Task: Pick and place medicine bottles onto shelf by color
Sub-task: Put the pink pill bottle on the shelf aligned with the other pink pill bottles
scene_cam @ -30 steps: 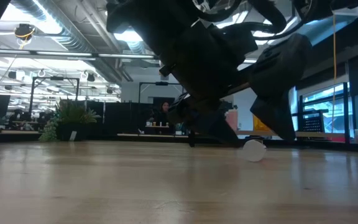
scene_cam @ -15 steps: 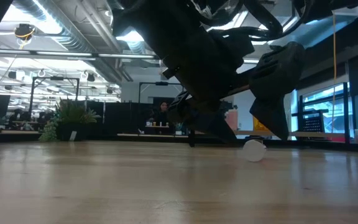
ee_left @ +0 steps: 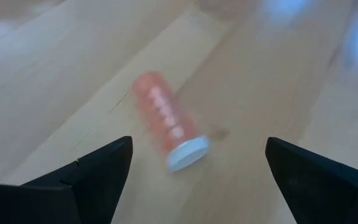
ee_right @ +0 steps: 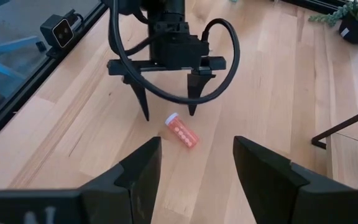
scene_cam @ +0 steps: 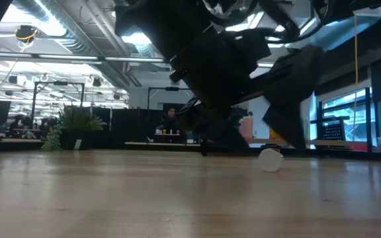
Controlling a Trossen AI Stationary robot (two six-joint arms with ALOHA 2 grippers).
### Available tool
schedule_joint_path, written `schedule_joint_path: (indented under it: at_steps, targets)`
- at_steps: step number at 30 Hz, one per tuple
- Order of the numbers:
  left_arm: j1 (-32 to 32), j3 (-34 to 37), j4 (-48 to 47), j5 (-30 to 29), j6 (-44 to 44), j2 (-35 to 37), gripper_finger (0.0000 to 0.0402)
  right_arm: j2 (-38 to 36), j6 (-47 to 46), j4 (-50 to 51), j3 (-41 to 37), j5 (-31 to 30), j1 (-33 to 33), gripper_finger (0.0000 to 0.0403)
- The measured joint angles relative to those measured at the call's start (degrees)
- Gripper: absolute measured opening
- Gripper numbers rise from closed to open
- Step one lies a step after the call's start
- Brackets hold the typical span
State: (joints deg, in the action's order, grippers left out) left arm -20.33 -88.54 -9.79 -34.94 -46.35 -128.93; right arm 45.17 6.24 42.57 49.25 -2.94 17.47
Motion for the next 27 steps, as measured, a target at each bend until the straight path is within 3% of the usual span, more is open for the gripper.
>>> schedule_joint_path:
  at_steps: [27]
  targets:
    - [1.5, 0.0, -0.2, 3.0, -1.1, -1.2, 0.0363, 0.0, 0.0, -0.2, 0.0, 0.0, 0.0, 0.0202]
